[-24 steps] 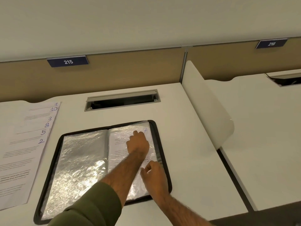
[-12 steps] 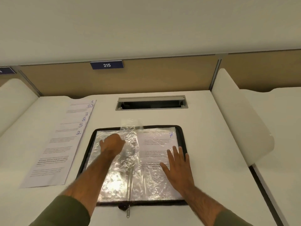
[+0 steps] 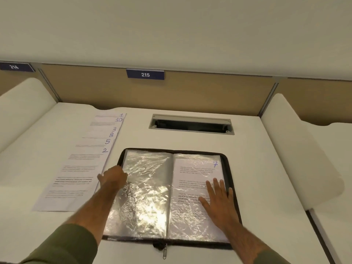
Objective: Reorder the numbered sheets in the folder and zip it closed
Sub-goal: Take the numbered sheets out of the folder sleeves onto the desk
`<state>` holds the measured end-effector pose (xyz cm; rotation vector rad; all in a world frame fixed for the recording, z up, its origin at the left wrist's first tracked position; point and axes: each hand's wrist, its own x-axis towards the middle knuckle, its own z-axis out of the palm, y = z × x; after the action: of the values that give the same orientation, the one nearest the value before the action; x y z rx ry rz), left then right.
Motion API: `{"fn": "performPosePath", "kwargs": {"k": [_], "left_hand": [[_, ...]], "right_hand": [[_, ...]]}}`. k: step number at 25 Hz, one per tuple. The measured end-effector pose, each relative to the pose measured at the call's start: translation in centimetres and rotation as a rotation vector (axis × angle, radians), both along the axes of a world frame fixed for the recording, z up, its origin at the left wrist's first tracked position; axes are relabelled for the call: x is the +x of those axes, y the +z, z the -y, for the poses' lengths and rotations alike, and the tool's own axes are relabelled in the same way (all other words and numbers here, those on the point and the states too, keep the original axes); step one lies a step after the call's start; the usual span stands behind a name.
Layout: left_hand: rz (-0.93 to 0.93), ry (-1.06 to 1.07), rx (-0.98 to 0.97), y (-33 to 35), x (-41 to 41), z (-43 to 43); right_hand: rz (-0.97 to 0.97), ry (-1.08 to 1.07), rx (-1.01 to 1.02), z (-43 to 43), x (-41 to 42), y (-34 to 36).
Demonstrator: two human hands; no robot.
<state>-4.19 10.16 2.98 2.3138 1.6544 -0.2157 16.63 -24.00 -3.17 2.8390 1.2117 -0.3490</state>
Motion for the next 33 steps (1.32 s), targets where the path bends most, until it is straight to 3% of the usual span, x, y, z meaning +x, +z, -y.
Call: {"fn": "performPosePath", "kwargs": {"k": [6, 12, 23, 33], "left_hand": [[-0.041, -0.096, 0.109, -1.7, -0.9, -1.0], [0.079, -0.156, 0.187, -2.2, 0.6, -0.1], [0.221, -0.754, -0.003, -2.5, 15.6, 9.2], [0.210, -0.705, 0.095, -3.0, 23.0, 9.4]], "right_hand": [[0.049, -0.066, 0.002, -1.1, -0.7, 0.6], [0.019, -0.161, -0.030, -2.2, -1.8, 2.1], [0.044, -0.080, -0.014, -2.8, 6.6, 3.9], [0.022, 0.014, 0.023, -5.1, 13.7, 2.9]]}}
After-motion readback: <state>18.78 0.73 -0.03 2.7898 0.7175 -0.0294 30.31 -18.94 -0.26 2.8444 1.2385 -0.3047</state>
